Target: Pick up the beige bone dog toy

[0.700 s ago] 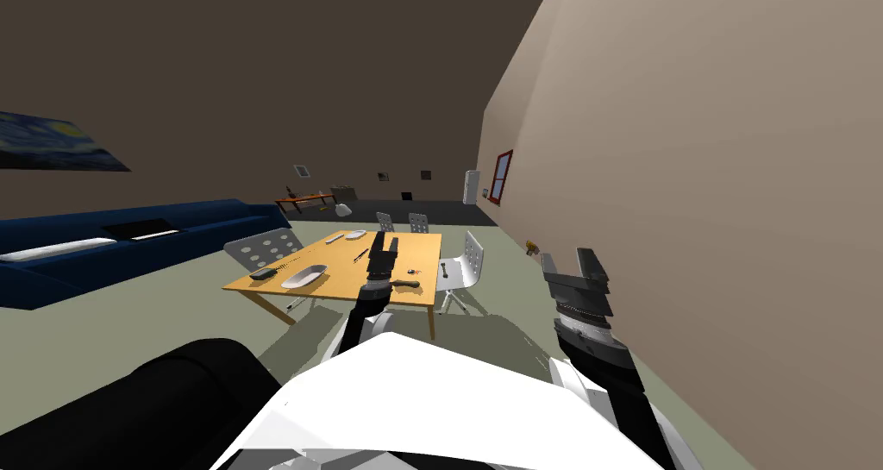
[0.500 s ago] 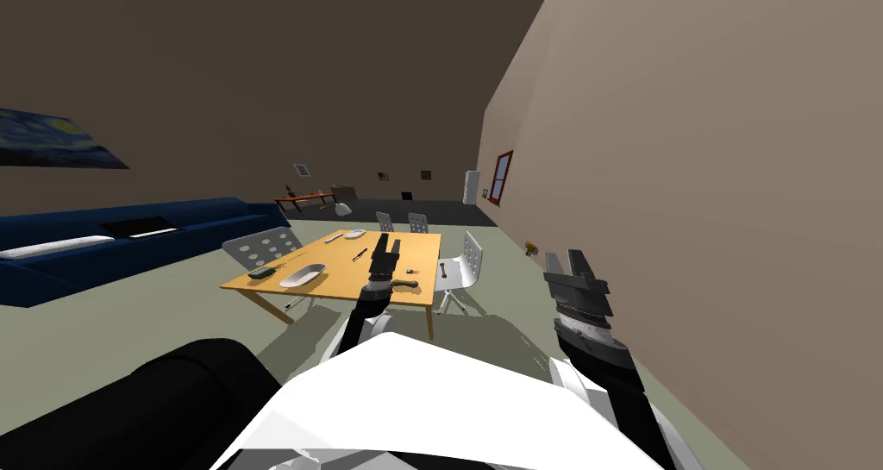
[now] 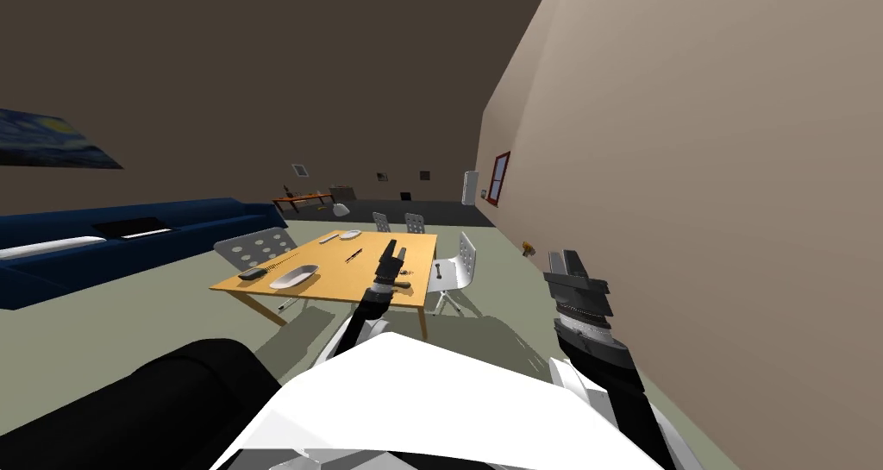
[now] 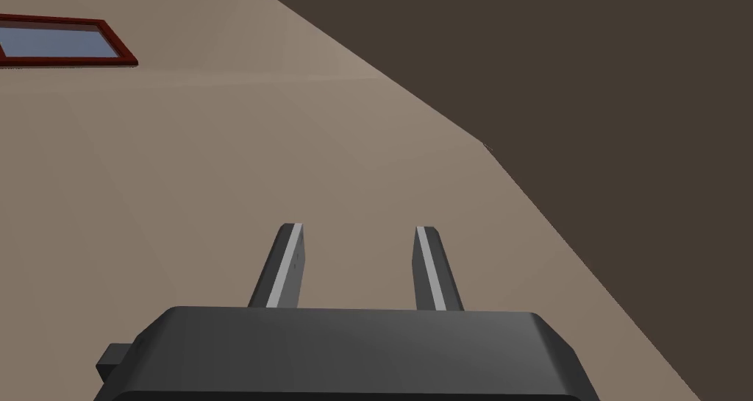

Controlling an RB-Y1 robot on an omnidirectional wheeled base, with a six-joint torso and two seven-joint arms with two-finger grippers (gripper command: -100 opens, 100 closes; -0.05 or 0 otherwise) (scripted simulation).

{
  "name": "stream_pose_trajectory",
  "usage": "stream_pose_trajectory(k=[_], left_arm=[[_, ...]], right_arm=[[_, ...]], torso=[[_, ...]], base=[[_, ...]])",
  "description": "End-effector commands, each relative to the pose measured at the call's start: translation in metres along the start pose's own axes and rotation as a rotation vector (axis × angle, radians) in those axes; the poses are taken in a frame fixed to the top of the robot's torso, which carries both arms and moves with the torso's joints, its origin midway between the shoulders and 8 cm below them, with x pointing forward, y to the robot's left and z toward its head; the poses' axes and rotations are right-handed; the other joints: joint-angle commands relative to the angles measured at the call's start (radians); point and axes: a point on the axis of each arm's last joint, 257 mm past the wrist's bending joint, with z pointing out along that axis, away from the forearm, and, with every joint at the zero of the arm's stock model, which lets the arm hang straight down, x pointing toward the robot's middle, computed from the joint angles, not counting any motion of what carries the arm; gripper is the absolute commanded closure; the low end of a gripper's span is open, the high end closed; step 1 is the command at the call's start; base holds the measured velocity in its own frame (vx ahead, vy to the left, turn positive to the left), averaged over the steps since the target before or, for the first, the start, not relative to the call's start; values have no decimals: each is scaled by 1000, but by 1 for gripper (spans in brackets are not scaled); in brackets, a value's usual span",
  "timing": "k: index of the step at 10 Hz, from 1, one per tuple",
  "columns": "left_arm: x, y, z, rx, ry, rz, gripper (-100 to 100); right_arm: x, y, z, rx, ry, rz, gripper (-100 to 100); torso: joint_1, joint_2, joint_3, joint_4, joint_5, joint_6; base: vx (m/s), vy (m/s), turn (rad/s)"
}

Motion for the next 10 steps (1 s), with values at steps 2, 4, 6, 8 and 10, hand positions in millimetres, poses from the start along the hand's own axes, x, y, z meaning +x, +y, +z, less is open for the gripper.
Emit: stream_pose_trajectory(k=[2,4,6,8,10], left_arm=[[-1,35,-13,-115,32,-43,-100],[-4,68,-29,-221,49,-74,-100],[-11,104,-53,-341,56,-105,-100],[-21,142,-83,-474,50,-132,-100],[-28,160,-101,-543,43,-144,-100]], right_arm=[[0,0,0,0,0,0,0],[0,0,0,0,0,0,0],[0,0,0,0,0,0,0],[0,0,0,0,0,0,0],[0,0,0,0,0,0,0]], torso=[[0,0,0,0,0,0],[0,0,0,0,0,0],[0,0,0,0,0,0],[0,-2,-1,0,0,0],[3,-1,-1,0,1,0]], base=[[51,-91,-32],[64,-101,-44],[68,-94,-57],[94,-81,-61],[68,-35,-43]])
